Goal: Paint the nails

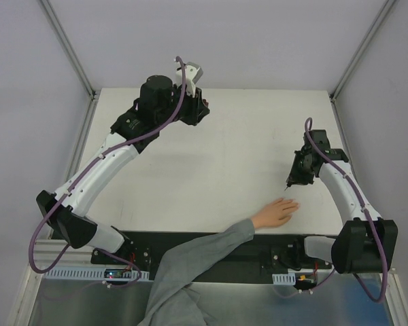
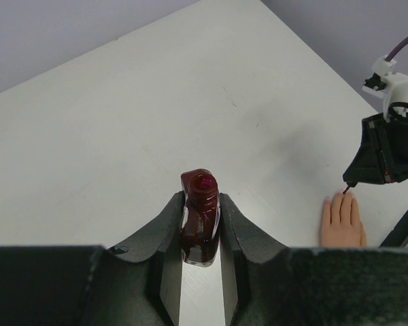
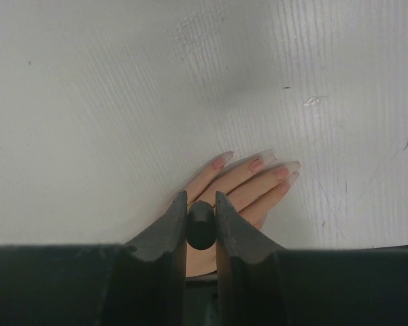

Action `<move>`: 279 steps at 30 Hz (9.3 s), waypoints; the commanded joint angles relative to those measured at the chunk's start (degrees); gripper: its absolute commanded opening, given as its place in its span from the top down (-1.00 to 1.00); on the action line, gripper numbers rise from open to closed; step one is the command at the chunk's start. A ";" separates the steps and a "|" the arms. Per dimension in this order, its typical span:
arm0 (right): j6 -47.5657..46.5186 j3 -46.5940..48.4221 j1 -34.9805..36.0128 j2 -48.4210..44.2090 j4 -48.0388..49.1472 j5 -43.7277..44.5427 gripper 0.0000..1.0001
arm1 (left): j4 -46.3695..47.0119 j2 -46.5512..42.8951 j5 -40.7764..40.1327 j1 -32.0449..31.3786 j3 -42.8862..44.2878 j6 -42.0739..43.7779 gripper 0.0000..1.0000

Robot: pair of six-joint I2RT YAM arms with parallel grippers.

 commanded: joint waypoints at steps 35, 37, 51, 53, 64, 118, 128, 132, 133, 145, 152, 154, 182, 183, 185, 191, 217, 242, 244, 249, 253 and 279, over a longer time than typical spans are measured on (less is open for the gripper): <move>-4.69 -4.58 -0.22 9.11 9.27 1.44 0.99 | -4.96 6.05 3.07 -0.44 11.40 0.53 1.00; -6.09 -4.49 -0.30 9.54 9.35 1.43 0.99 | -5.13 6.05 3.07 -0.44 11.49 0.61 1.00; -6.09 -3.96 -0.30 11.30 10.23 -0.94 0.99 | -5.13 6.48 3.33 -0.44 11.84 0.79 1.00; -6.09 -4.05 -0.21 11.22 10.06 -1.11 0.99 | -5.22 6.57 3.42 -0.44 11.76 0.79 1.00; -6.09 -4.32 -0.21 10.16 8.83 -0.41 0.99 | -5.13 6.66 3.33 -0.44 11.40 0.79 1.00; -5.83 -2.47 0.31 11.83 6.80 3.28 0.99 | -5.13 6.13 3.07 -0.44 10.61 0.88 1.00; -5.21 -2.73 1.81 12.71 7.16 2.49 0.99 | -5.13 5.96 3.07 -0.44 10.44 0.88 1.00; -5.13 -3.26 2.07 12.27 6.81 2.40 0.99 | -5.13 6.04 3.24 -0.44 10.44 0.79 1.00; -5.21 -3.52 2.24 12.18 6.89 2.31 0.99 | -5.04 6.05 3.16 -0.44 10.35 0.79 1.00; -5.21 -4.32 2.07 12.54 6.81 3.02 0.99 | -5.13 5.61 3.25 -0.44 10.00 0.79 1.00; -3.98 -4.58 1.63 12.80 6.63 3.98 0.99 | -5.13 5.52 3.25 -0.44 9.82 0.70 1.00; -3.98 -4.58 1.46 12.88 6.81 3.72 0.99 | -5.13 5.52 3.33 -0.44 9.73 0.70 1.00; -4.16 -3.35 0.31 13.85 6.01 5.39 0.99 | -5.13 5.52 3.16 -0.44 9.73 0.70 1.00; -4.25 -3.35 0.31 13.77 5.93 5.39 0.99 | -5.13 5.61 3.16 -0.44 9.73 0.70 1.00; -4.16 -3.17 0.31 13.77 5.75 5.65 0.99 | -5.13 5.52 3.24 -0.44 9.65 0.70 1.00; -4.25 -2.56 0.31 13.50 5.58 5.57 0.99 | -5.13 5.52 3.16 -0.44 9.65 0.70 1.00; -4.34 -0.36 1.63 14.38 4.87 5.21 0.99 | -5.13 4.81 2.72 -0.44 8.77 0.70 1.00; -3.90 1.75 3.04 17.37 5.66 4.16 0.99 | -5.13 4.38 2.28 -0.44 8.50 1.05 1.00; -3.90 1.66 3.12 17.54 5.75 3.98 0.99 | -5.13 4.38 2.19 -0.44 8.41 1.14 1.00; -3.90 1.49 3.21 17.11 5.23 4.42 0.99 | -5.13 4.29 2.28 -0.44 8.33 1.14 1.00; -3.63 0.61 3.21 15.18 4.52 4.86 0.99 | -5.04 4.38 2.28 -0.44 8.33 1.14 1.00; -3.54 -1.32 3.21 15.26 3.99 4.95 0.99 | -5.13 3.94 2.45 -0.44 8.06 1.05 1.00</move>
